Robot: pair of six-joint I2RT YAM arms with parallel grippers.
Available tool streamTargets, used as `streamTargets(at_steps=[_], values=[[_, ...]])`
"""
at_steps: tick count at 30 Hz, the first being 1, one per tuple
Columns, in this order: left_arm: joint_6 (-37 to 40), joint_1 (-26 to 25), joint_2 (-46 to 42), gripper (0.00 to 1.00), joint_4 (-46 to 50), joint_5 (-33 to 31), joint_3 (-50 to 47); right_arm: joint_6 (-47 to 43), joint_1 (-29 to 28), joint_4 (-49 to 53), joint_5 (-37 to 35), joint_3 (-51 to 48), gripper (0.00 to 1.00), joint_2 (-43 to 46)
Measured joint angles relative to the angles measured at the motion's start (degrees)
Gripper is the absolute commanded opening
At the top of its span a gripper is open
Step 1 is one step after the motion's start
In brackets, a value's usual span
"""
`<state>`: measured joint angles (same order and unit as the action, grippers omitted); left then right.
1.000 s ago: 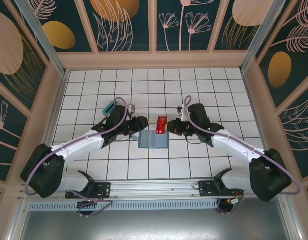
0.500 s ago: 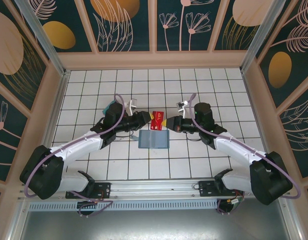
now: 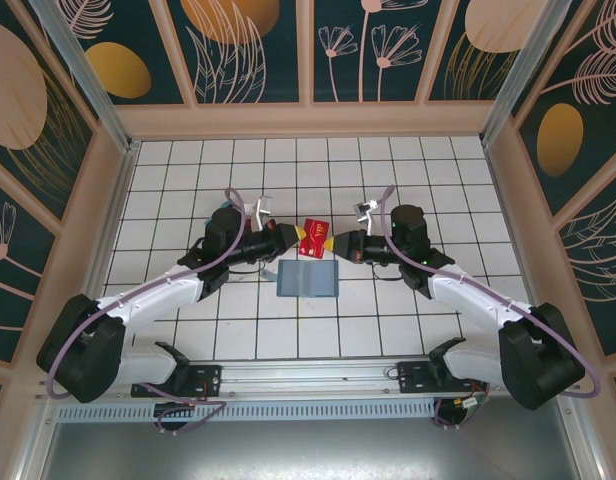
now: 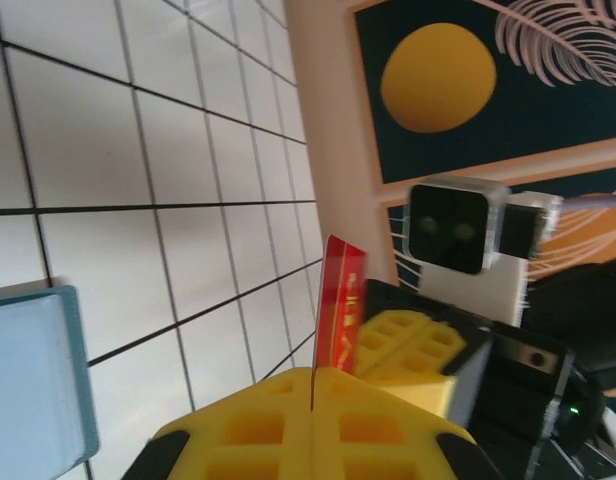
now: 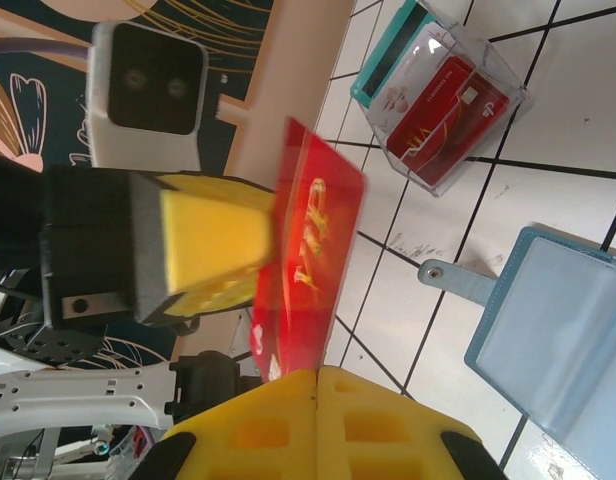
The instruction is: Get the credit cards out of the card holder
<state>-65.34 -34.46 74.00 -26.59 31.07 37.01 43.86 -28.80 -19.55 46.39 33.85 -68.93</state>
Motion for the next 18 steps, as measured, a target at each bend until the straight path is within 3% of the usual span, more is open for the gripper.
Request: streamTargets(at_steps=[2, 4, 7, 14, 18], values=[[0.2, 0.0, -1.0, 0.00, -0.2, 0.2, 0.0, 0.0, 0.0, 0.0, 0.0, 0.0, 0.03, 0.0], [1.1, -0.1, -1.7, 0.00, 0.3, 0.1, 0.0, -0.1, 0.0, 0.0, 0.0, 0.0, 0.39, 0.0], [3.6, -0.1, -2.4, 0.00, 3.6, -1.0, 0.5, -0.8, -0.1, 0.5, -0.3, 0.0, 0.71, 0.0], [15.3, -0.1, -3.2, 0.00, 19.5, -9.5, 7.5, -3.2, -0.1, 3.9, -2.6, 0.0, 0.97, 0.1], [24.4, -0.1, -3.5, 0.00, 28.5, -17.9, 11.8, -4.7, -0.1, 5.5, -3.7, 0.2, 0.99, 0.6]])
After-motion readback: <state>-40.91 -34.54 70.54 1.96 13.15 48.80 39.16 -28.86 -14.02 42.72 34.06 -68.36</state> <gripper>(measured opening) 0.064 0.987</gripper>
